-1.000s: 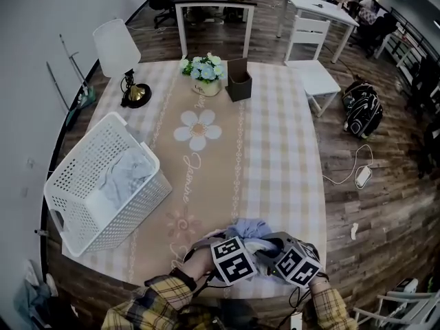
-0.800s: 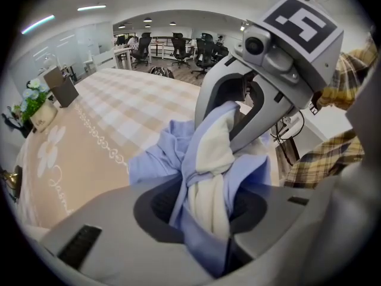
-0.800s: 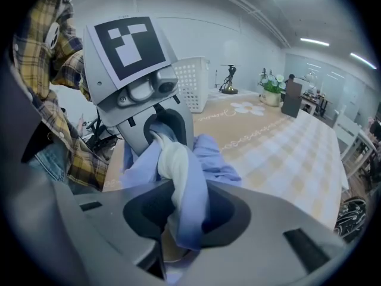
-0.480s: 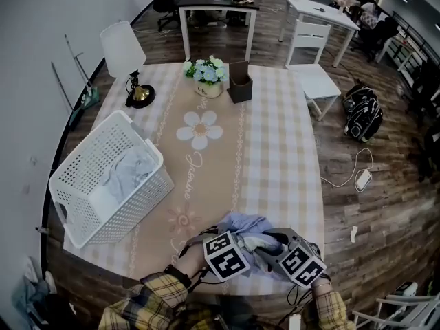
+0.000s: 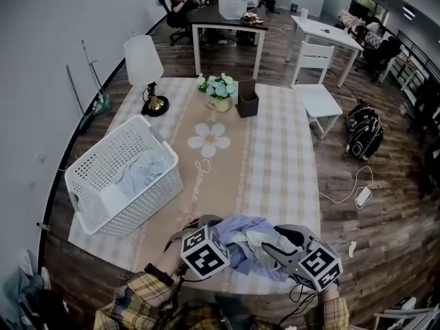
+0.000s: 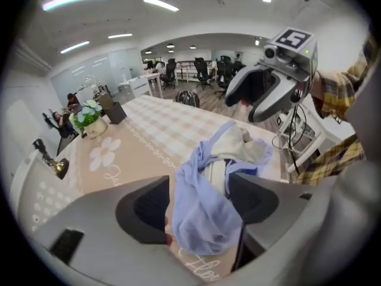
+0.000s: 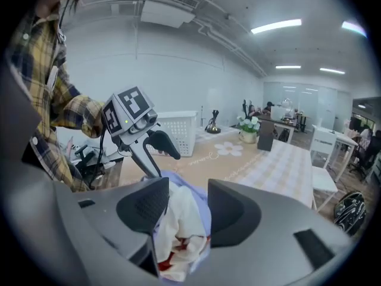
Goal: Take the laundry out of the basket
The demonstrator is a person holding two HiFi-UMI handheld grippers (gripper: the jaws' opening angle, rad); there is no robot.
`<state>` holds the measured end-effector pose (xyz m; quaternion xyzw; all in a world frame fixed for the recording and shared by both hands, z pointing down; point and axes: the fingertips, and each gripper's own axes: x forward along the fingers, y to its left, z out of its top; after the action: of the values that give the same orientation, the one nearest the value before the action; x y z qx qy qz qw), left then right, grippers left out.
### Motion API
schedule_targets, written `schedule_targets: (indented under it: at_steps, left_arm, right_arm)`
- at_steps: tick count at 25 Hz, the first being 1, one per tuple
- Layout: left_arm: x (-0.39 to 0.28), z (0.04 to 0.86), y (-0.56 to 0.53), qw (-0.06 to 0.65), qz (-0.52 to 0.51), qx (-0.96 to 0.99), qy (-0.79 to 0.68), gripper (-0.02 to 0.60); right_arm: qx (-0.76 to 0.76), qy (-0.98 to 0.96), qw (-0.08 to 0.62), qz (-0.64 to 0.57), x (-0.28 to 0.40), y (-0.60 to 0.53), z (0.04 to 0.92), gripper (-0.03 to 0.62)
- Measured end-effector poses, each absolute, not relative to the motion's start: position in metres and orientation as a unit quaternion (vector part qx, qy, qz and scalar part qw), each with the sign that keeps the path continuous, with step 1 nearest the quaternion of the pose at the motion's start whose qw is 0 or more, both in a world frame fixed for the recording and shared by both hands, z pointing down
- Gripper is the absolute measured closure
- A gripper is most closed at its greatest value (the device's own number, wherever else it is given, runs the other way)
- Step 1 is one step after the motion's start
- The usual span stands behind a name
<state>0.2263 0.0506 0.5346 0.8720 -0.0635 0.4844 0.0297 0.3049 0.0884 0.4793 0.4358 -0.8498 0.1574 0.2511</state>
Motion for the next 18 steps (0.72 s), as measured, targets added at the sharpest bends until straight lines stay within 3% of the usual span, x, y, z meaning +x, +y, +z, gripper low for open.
schedule_targets:
  at_steps: [9,10,12,16,18]
  left_arm:
    - [0.231,0.397,0.041,0.145,0.214,0.955,-0.144,0.25]
    - [0.228,0.383,0.04,0.146,0.192,0.959,-0.151,0.297]
    - [0.219,0.356,0.038,0.141,0.153,0.964,-0.166,0.349]
    - [0.195,0.311,0.031,0.129,0.088,0.968,-0.196,0.517]
    - [0.182,0.294,0.029,0.124,0.067,0.969,-0.203,0.546]
  right_arm:
    - [0.464,-0.875,0.095,0.105,0.276,0.086,0.373,0.398]
    - [0.461,-0.878,0.075,0.1,0.27,0.085,0.36,0.43]
    - [0.452,-0.886,0.039,0.096,0.256,0.084,0.336,0.44]
    - [0.451,-0.89,0.001,0.072,0.228,0.076,0.297,0.459]
    - [0.458,-0.887,-0.011,0.059,0.214,0.069,0.282,0.488]
